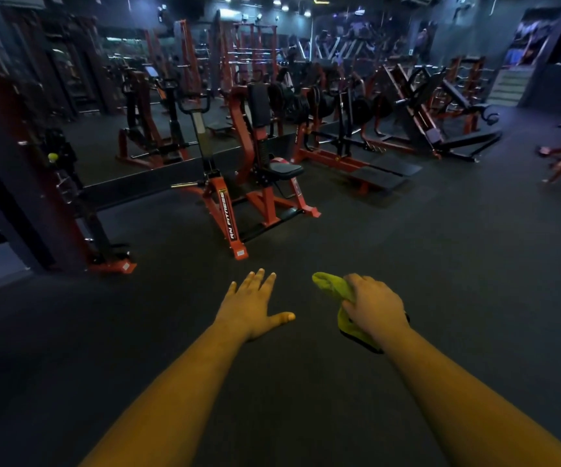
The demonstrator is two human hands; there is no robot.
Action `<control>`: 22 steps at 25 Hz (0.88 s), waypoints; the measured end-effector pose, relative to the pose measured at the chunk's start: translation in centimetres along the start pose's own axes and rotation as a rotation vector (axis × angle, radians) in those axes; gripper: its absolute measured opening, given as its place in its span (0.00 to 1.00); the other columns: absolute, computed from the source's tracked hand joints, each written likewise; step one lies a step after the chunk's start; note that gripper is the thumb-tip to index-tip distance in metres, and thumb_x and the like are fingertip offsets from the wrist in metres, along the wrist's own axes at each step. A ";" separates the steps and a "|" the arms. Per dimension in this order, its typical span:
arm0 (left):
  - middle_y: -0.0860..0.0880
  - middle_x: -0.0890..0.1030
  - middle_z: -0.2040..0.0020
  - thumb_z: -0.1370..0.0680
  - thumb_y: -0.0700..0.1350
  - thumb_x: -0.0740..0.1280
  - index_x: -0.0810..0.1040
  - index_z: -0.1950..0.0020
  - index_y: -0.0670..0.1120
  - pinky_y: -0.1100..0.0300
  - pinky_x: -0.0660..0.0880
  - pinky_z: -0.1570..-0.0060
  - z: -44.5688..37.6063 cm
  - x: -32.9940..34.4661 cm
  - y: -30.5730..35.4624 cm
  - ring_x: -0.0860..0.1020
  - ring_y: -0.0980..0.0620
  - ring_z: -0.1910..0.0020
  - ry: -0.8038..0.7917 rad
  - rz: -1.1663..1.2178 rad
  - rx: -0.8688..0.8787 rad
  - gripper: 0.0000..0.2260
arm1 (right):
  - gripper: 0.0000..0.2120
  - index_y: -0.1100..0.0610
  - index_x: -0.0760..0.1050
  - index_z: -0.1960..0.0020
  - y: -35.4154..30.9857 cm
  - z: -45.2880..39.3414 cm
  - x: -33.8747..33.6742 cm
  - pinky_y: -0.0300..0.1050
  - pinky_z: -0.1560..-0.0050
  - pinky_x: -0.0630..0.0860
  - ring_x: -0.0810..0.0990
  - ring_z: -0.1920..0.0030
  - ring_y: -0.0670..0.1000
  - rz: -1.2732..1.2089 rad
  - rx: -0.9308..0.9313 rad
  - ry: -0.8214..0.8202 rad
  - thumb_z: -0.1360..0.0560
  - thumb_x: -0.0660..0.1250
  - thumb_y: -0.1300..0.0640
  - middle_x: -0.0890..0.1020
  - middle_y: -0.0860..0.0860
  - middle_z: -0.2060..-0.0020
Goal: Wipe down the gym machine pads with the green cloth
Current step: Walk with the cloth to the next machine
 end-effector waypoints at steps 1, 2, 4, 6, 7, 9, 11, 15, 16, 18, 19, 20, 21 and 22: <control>0.48 0.43 0.16 0.24 0.73 0.58 0.41 0.17 0.53 0.42 0.46 0.20 -3.3 -0.2 -0.4 0.44 0.48 0.18 -0.006 -0.010 0.010 0.46 | 0.21 0.45 0.69 0.30 0.4 -3.2 0.5 0.53 0.48 0.79 0.78 0.41 0.55 -0.009 0.002 0.005 0.22 0.65 0.46 0.78 0.48 0.40; 0.48 0.43 0.16 0.24 0.73 0.58 0.41 0.17 0.53 0.42 0.46 0.20 -6.4 -0.2 -0.7 0.44 0.48 0.18 -0.009 -0.021 0.015 0.46 | 0.20 0.45 0.69 0.31 0.9 -6.2 1.1 0.52 0.49 0.79 0.78 0.41 0.55 -0.017 0.007 0.007 0.22 0.65 0.46 0.79 0.48 0.41; 0.48 0.43 0.16 0.24 0.73 0.58 0.41 0.17 0.53 0.41 0.46 0.20 -12.6 -0.4 -1.6 0.44 0.48 0.18 -0.010 -0.050 0.016 0.46 | 0.20 0.45 0.70 0.31 2.0 -12.2 2.6 0.52 0.50 0.79 0.79 0.42 0.55 -0.031 0.011 0.005 0.22 0.65 0.45 0.79 0.48 0.41; 0.48 0.42 0.16 0.24 0.73 0.58 0.41 0.17 0.53 0.41 0.46 0.20 -19.0 -0.6 -2.3 0.44 0.47 0.18 -0.024 -0.074 -0.001 0.46 | 0.20 0.45 0.70 0.31 3.5 -18.7 4.0 0.52 0.49 0.78 0.79 0.42 0.55 -0.048 0.009 -0.015 0.23 0.65 0.46 0.79 0.48 0.41; 0.48 0.42 0.16 0.24 0.74 0.58 0.41 0.17 0.53 0.41 0.46 0.20 -22.0 -0.8 -2.6 0.44 0.47 0.18 -0.039 -0.079 -0.015 0.46 | 0.20 0.45 0.70 0.31 4.3 -21.9 4.5 0.52 0.49 0.78 0.79 0.42 0.55 -0.057 0.012 -0.035 0.22 0.65 0.46 0.79 0.48 0.41; 0.48 0.42 0.16 0.24 0.74 0.58 0.41 0.17 0.53 0.41 0.46 0.20 -27.5 -1.8 -3.3 0.44 0.47 0.18 -0.054 -0.088 -0.040 0.46 | 0.19 0.46 0.70 0.32 5.4 -28.1 5.1 0.52 0.49 0.78 0.79 0.43 0.55 -0.054 0.014 -0.076 0.22 0.65 0.47 0.79 0.48 0.41; 0.48 0.42 0.16 0.24 0.74 0.58 0.41 0.17 0.53 0.41 0.47 0.20 -33.1 -2.8 -4.0 0.44 0.47 0.18 -0.048 -0.067 -0.058 0.46 | 0.18 0.46 0.71 0.33 6.0 -34.4 5.4 0.52 0.50 0.78 0.79 0.44 0.54 -0.049 -0.003 -0.095 0.22 0.65 0.47 0.79 0.48 0.42; 0.47 0.44 0.16 0.24 0.73 0.58 0.42 0.17 0.52 0.43 0.47 0.21 -43.6 -3.9 -5.7 0.45 0.47 0.18 -0.024 -0.037 -0.054 0.45 | 0.18 0.46 0.71 0.33 6.2 -45.4 6.3 0.53 0.50 0.79 0.79 0.45 0.55 -0.049 -0.015 -0.099 0.23 0.65 0.47 0.79 0.49 0.43; 0.47 0.44 0.16 0.24 0.73 0.58 0.42 0.17 0.52 0.43 0.47 0.21 -46.8 -3.8 -6.4 0.45 0.47 0.18 -0.017 -0.028 -0.052 0.45 | 0.18 0.46 0.72 0.34 6.2 -48.7 6.8 0.53 0.51 0.79 0.80 0.45 0.55 -0.058 -0.017 -0.097 0.23 0.66 0.47 0.79 0.49 0.44; 0.47 0.45 0.16 0.24 0.73 0.58 0.43 0.17 0.51 0.43 0.48 0.21 -52.8 -3.3 -8.2 0.46 0.47 0.18 -0.006 0.001 -0.053 0.45 | 0.18 0.46 0.73 0.34 6.1 -54.6 8.0 0.51 0.53 0.78 0.80 0.46 0.54 -0.106 0.002 -0.110 0.23 0.66 0.46 0.80 0.49 0.45; 0.47 0.45 0.16 0.24 0.73 0.59 0.44 0.17 0.51 0.43 0.48 0.21 -55.9 -3.1 -9.1 0.46 0.47 0.18 -0.009 0.019 -0.049 0.45 | 0.19 0.45 0.73 0.34 6.0 -57.6 8.8 0.50 0.53 0.78 0.80 0.47 0.54 -0.147 0.013 -0.115 0.24 0.67 0.46 0.81 0.48 0.46; 0.47 0.45 0.16 0.24 0.73 0.59 0.44 0.17 0.51 0.43 0.49 0.20 -58.8 -2.8 -10.0 0.46 0.47 0.18 -0.024 0.028 -0.041 0.46 | 0.20 0.45 0.74 0.33 5.9 -60.3 9.3 0.50 0.53 0.79 0.81 0.47 0.53 -0.197 0.029 -0.118 0.25 0.68 0.46 0.81 0.48 0.46; 0.47 0.45 0.16 0.24 0.72 0.60 0.44 0.17 0.51 0.43 0.49 0.20 -62.0 -2.6 -10.9 0.47 0.46 0.18 -0.045 0.032 -0.027 0.46 | 0.21 0.45 0.74 0.33 5.8 -63.3 9.8 0.49 0.53 0.79 0.81 0.48 0.53 -0.253 0.055 -0.120 0.25 0.69 0.47 0.82 0.48 0.47; 0.46 0.45 0.16 0.24 0.72 0.60 0.44 0.17 0.51 0.42 0.49 0.20 -64.9 -2.6 -11.6 0.47 0.46 0.18 -0.063 0.032 -0.011 0.46 | 0.21 0.45 0.74 0.33 5.7 -65.9 10.1 0.48 0.53 0.78 0.81 0.49 0.52 -0.307 0.088 -0.124 0.25 0.69 0.47 0.82 0.47 0.47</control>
Point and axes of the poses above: each hand's wrist, its own z-axis away from the middle knuckle, its own x-axis out of the palm, y = z × x, the point moved 1 cm from there along -z, towards the middle knuckle
